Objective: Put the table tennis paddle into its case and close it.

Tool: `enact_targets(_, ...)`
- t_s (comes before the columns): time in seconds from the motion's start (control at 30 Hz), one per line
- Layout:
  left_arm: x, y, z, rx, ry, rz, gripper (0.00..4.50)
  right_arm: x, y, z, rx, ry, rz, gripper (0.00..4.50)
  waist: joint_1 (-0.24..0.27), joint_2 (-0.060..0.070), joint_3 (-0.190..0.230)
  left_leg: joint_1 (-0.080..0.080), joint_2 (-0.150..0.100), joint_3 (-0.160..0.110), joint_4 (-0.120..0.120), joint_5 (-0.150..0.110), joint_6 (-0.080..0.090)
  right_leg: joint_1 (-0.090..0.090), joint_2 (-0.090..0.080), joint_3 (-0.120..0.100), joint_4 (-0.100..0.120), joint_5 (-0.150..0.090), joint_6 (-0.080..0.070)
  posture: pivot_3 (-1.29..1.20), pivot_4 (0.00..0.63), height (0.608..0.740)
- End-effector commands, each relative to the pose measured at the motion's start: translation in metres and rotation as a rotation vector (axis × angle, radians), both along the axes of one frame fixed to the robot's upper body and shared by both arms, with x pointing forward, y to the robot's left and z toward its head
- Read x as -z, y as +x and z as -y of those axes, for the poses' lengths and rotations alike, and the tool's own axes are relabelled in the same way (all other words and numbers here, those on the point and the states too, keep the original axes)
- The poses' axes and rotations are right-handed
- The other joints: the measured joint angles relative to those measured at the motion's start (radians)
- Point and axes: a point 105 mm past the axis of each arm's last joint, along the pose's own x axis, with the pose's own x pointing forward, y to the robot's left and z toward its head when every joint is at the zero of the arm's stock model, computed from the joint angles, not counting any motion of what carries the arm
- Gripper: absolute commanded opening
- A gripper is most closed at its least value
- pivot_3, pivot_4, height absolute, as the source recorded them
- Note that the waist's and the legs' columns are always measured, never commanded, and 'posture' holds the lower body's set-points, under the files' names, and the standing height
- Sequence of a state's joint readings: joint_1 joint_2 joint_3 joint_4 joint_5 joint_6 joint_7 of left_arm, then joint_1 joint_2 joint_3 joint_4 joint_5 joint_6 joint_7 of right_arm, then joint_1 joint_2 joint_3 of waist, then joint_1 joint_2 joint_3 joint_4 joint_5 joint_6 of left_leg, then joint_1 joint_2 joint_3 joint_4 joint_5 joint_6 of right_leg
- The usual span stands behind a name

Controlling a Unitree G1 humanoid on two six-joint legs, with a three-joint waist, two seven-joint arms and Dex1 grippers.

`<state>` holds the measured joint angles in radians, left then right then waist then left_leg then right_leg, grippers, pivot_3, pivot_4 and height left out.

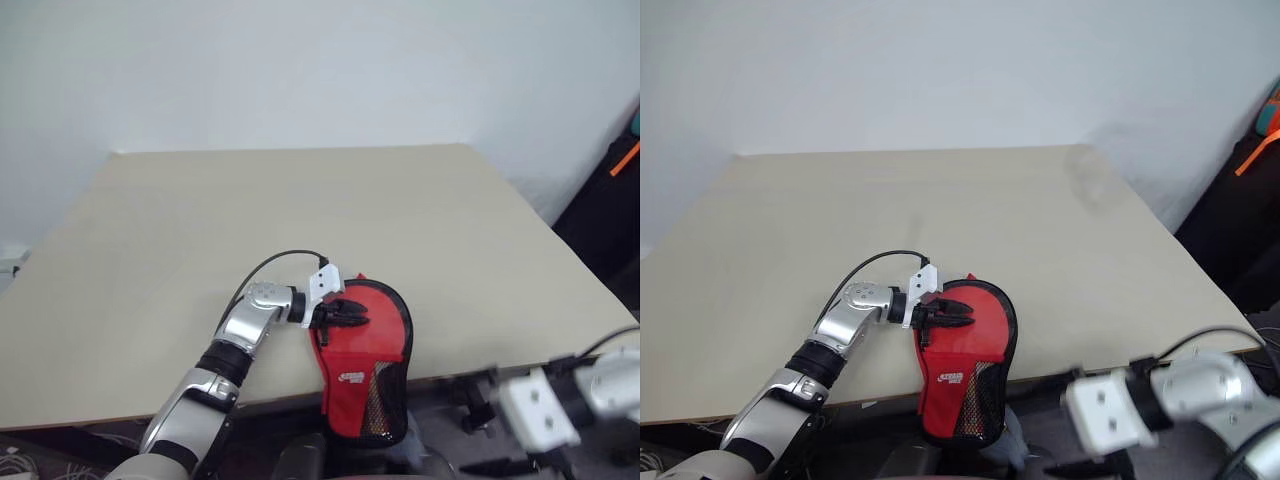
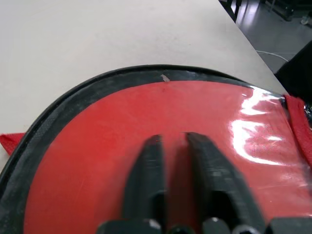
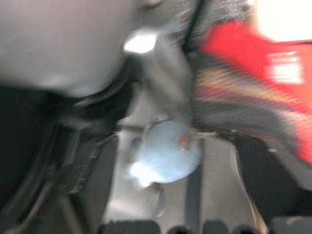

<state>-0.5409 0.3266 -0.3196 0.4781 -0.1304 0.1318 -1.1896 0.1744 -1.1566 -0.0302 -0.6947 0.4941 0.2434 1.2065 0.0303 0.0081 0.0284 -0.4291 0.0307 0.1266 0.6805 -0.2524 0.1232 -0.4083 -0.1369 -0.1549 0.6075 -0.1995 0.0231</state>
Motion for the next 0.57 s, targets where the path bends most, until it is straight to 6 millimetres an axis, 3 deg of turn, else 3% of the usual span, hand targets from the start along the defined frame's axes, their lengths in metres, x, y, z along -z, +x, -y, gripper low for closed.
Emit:
enact_targets(0.03,-0.019,0.002,-0.009,-0.042,-0.035,0.042,2.15,-0.025,0.043,0.002,0.222,0.163,-0.001,4.5,-0.004,-0.003,0.002,0.0,0.0,0.0,0.0,0.0,0.0,-0.001,0.0,0.0,0.0,0.0,0.0,0.0,0.0,0.715)
enact_targets(0.17,-0.035,0.004,-0.031,-0.144,-0.057,0.074,3.44,-0.04,0.083,0.003,0.423,0.289,0.029,4.5,-0.004,-0.006,0.005,0.0,-0.002,0.0,-0.001,-0.002,0.0,-0.004,-0.001,0.0,0.001,0.0,0.0,0.0,0.0,0.715)
enact_targets(0.27,-0.051,0.009,-0.057,-0.278,-0.087,0.107,4.45,-0.043,0.105,0.003,0.559,0.352,0.052,4.5,-0.003,-0.006,0.006,-0.001,-0.003,0.0,0.0,-0.004,-0.011,-0.007,-0.001,0.0,0.002,0.002,0.001,0.0,0.0,0.715)
enact_targets(0.4,-0.07,0.02,-0.089,-0.49,-0.156,0.143,4.45,-0.04,0.126,0.0,0.704,0.417,0.057,4.5,-0.001,-0.005,0.006,-0.003,-0.003,0.001,-0.001,-0.006,-0.014,-0.008,0.0,-0.002,0.003,0.003,0.0,0.0,0.0,0.715)
enact_targets(0.47,-0.072,0.025,-0.109,-0.613,-0.173,0.151,4.45,-0.035,0.136,-0.002,0.768,0.437,0.049,4.5,-0.007,-0.005,0.006,-0.003,-0.004,0.002,-0.001,-0.006,-0.014,-0.007,0.0,-0.003,0.003,0.002,0.001,0.0,0.0,0.715)
enact_targets(0.57,-0.071,0.026,-0.124,-0.703,-0.17,0.157,4.45,-0.034,0.143,-0.004,0.809,0.462,0.035,4.5,-0.014,-0.003,0.007,-0.002,-0.004,0.002,0.001,-0.006,-0.014,-0.006,0.001,-0.003,0.003,0.0,0.004,0.0,0.0,0.715)
